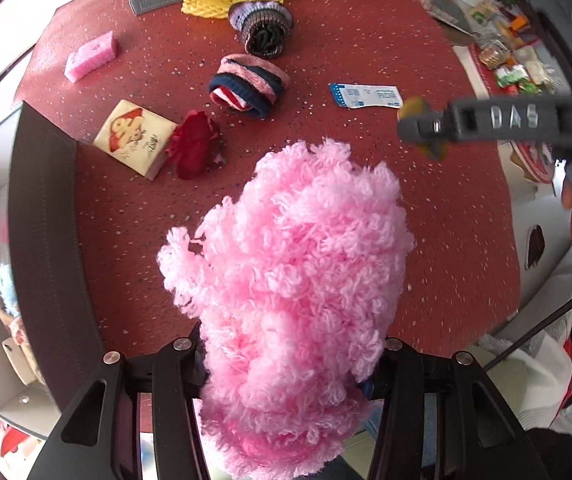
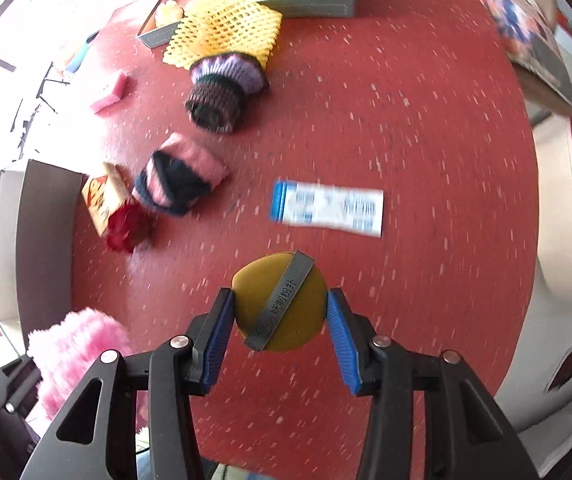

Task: Organize soft objects
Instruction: 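Grasp pink fluffy yarn with left tool while right tool grasps yellow round puff, then carry pink yarn over the box with left tool while right tool carries yellow puff, then lower pink yarn into the box with left tool while right tool lowers yellow puff, then open both tools to release pink yarn and yellow puff in the box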

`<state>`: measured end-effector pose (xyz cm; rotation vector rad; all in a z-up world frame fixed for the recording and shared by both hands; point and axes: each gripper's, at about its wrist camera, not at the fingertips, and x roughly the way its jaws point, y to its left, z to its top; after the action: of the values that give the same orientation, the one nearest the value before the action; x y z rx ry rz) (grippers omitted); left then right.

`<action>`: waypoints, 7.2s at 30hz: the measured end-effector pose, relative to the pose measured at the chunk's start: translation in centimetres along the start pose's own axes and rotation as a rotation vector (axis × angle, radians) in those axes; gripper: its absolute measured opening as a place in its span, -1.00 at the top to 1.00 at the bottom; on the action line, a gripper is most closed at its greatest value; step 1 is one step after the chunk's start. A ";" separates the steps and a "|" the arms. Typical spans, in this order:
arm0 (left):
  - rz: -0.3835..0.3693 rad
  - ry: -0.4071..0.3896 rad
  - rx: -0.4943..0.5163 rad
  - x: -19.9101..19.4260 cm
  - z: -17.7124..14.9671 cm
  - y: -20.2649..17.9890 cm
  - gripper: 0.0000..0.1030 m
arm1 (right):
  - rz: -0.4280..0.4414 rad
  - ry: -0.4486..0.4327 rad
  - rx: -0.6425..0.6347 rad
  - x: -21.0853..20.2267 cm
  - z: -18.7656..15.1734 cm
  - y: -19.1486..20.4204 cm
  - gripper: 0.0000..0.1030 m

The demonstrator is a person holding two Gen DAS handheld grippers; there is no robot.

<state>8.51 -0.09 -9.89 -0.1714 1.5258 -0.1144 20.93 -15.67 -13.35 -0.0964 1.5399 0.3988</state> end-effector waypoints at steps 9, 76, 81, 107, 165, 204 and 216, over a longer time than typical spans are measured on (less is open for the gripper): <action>-0.022 -0.066 0.051 -3.8 -2.6 2.8 0.01 | -0.001 0.020 0.067 -1.6 -5.9 3.0 0.02; 0.095 -0.372 -0.701 -10.2 -11.7 24.8 0.01 | 0.031 -0.046 -0.573 -4.5 -1.7 34.0 0.02; 0.096 -0.367 -0.713 -10.0 -11.9 25.0 0.01 | 0.030 -0.051 -0.593 -4.4 -1.6 35.1 0.01; 0.103 -0.349 -0.721 -9.1 -12.2 25.6 0.01 | 0.020 -0.036 -0.597 -3.2 -1.6 36.5 0.01; 0.102 -0.319 -0.672 -8.4 -10.6 25.7 0.01 | 0.009 -0.044 -0.600 -2.2 -1.0 37.7 0.01; 0.107 -0.280 -0.707 -6.6 -10.5 26.3 -0.77 | -0.019 -0.028 -0.613 -0.4 -1.0 39.0 -0.56; 0.101 -0.212 -0.700 -5.6 -10.8 25.4 -1.00 | -0.028 -0.027 -0.566 -0.6 -1.8 36.8 -0.99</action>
<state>-3.38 25.45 -9.43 -0.6398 1.3069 0.5116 7.80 17.98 -6.00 -0.5500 1.3602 0.8012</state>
